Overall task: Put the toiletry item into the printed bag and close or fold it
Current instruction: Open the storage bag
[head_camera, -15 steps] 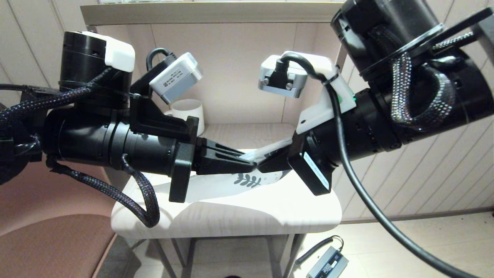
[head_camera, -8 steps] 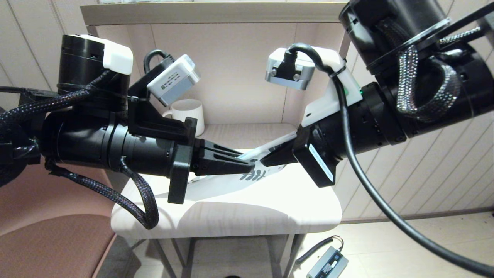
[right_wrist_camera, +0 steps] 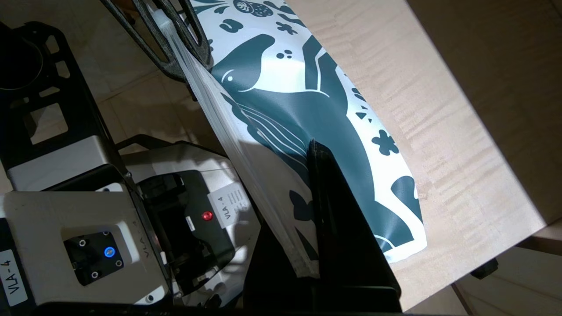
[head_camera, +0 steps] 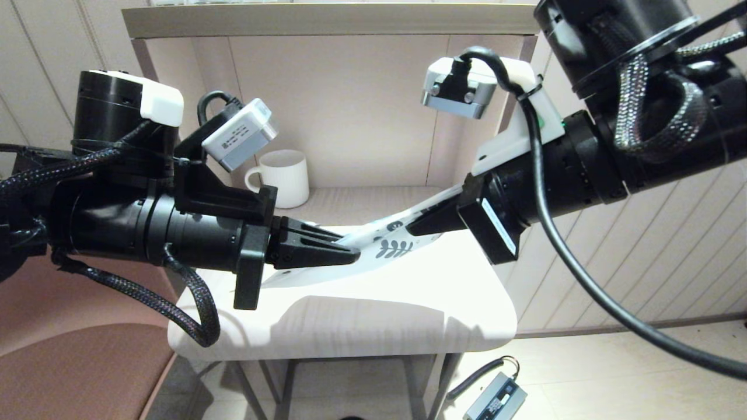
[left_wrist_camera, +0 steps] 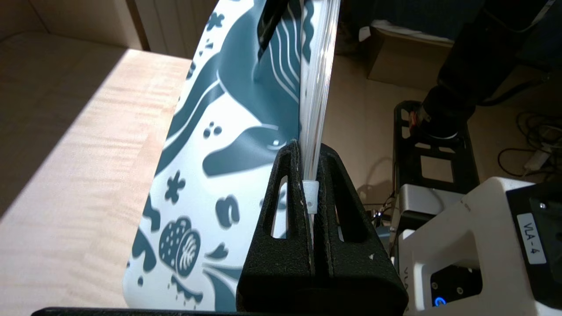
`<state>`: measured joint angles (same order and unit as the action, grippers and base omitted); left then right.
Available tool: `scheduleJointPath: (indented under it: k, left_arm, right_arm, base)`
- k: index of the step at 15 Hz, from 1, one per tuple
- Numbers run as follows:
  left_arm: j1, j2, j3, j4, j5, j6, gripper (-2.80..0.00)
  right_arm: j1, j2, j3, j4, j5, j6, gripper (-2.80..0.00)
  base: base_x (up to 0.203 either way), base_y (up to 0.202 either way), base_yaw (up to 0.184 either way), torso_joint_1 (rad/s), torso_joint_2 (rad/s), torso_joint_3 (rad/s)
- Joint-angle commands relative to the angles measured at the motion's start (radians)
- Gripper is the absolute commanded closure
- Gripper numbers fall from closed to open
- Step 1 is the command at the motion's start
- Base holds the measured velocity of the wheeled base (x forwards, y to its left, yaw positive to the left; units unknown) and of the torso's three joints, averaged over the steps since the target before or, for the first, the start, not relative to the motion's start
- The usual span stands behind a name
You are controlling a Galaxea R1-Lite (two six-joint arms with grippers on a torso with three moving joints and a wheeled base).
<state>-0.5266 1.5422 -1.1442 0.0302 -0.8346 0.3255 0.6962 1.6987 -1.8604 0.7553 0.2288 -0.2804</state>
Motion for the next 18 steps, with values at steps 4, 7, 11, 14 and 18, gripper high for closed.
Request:
scheduleJointPath:
  k: [4,7,11,14,18]
  left_arm:
    - [0.092,-0.056,0.078,0.0,-0.058,0.019,0.0]
    - [0.126,-0.08,0.132,-0.002,-0.086,0.023,0.0]
    - [0.14,-0.084,0.189,-0.068,-0.119,0.02,0.0]
    - [0.143,-0.08,0.247,-0.128,-0.121,0.017,0.0]
    - [0.155,-0.079,0.271,-0.144,-0.123,0.017,0.0]
  right_arm:
    - [-0.017,-0.013,-0.015,0.006,0.014,0.0,0.0]
    - [-0.017,-0.019,-0.016,0.006,0.015,0.0,0.0]
    - [-0.018,-0.027,-0.006,0.006,0.015,0.001,0.0]
    - [-0.018,-0.024,-0.016,0.004,0.016,0.001,0.0]
    - [-0.016,-0.017,-0.025,0.004,0.027,0.001,0.0]
  base:
    - [0.0,0.0,0.0,0.0,0.0,0.0]
    - [0.0,0.0,0.0,0.0,0.0,0.0]
    - [0.0,0.0,0.0,0.0,0.0,0.0]
    - [0.0,0.0,0.0,0.0,0.0,0.0]
    - [0.0,0.0,0.0,0.0,0.0,0.0]
